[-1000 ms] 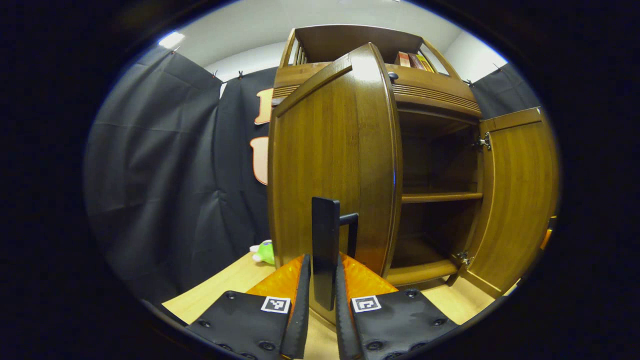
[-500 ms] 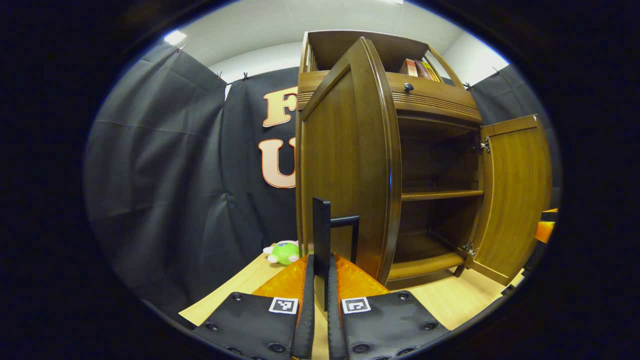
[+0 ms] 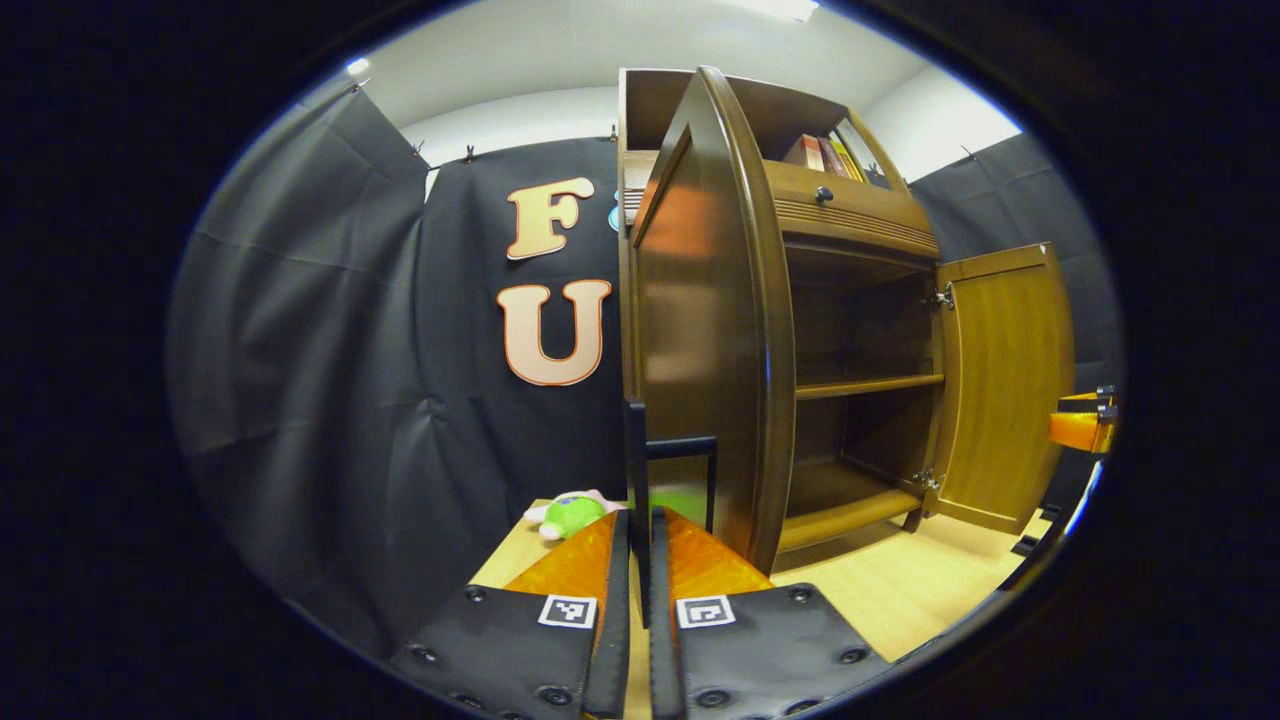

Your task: Open the right door of the double-door shoe cabinet with the right hand, and open the left door with the left hand.

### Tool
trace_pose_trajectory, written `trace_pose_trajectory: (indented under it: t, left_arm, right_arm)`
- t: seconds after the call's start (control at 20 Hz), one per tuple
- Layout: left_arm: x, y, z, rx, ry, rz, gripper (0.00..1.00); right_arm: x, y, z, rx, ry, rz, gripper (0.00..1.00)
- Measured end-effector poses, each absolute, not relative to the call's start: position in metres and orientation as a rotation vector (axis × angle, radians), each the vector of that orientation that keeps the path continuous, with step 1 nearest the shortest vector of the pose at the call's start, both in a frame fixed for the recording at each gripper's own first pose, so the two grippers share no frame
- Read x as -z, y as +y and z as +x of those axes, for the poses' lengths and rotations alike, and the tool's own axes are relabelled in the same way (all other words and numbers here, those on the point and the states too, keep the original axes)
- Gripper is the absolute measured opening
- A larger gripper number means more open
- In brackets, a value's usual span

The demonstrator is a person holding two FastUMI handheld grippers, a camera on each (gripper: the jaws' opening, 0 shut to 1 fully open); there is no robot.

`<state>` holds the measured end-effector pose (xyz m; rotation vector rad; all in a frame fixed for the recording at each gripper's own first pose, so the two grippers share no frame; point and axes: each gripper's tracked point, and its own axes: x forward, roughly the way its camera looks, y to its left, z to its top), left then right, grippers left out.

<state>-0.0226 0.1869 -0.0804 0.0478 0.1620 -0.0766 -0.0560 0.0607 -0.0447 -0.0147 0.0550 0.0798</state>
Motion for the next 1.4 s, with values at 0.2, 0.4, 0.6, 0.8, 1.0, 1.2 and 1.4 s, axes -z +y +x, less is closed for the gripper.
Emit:
trace_pose_trajectory:
  t: [0.2,0.4,0.6,0.8,1.0,1.2,1.4]
  left_arm:
    - [0.081,0.217,-0.020,0.148,0.158,0.004,0.11]
    - [0.080,0.228,-0.018,0.219,0.138,0.009,0.11]
    - [0.092,0.242,-0.042,0.233,0.166,0.011,0.18]
    - [0.087,0.230,-0.097,0.096,0.222,-0.004,0.10]
    - [0.056,0.119,-0.091,0.115,0.174,-0.070,0.10]
    - [0.060,0.036,-0.052,0.102,0.132,-0.138,0.10]
    - [0.068,-0.004,-0.035,0.080,0.112,-0.104,0.10]
  right_arm:
    - [0.042,0.068,-0.061,-0.072,0.061,-0.043,0.93]
    - [0.042,0.076,-0.063,-0.090,0.076,-0.042,0.93]
    - [0.043,0.082,-0.062,-0.109,0.084,-0.035,0.93]
    - [0.044,0.080,-0.058,-0.105,0.073,-0.029,0.93]
    - [0.037,0.076,-0.057,-0.116,0.051,-0.013,0.93]
    - [0.039,0.059,-0.063,-0.117,0.057,-0.021,0.93]
    - [0.042,0.027,-0.068,-0.085,0.059,-0.003,1.00]
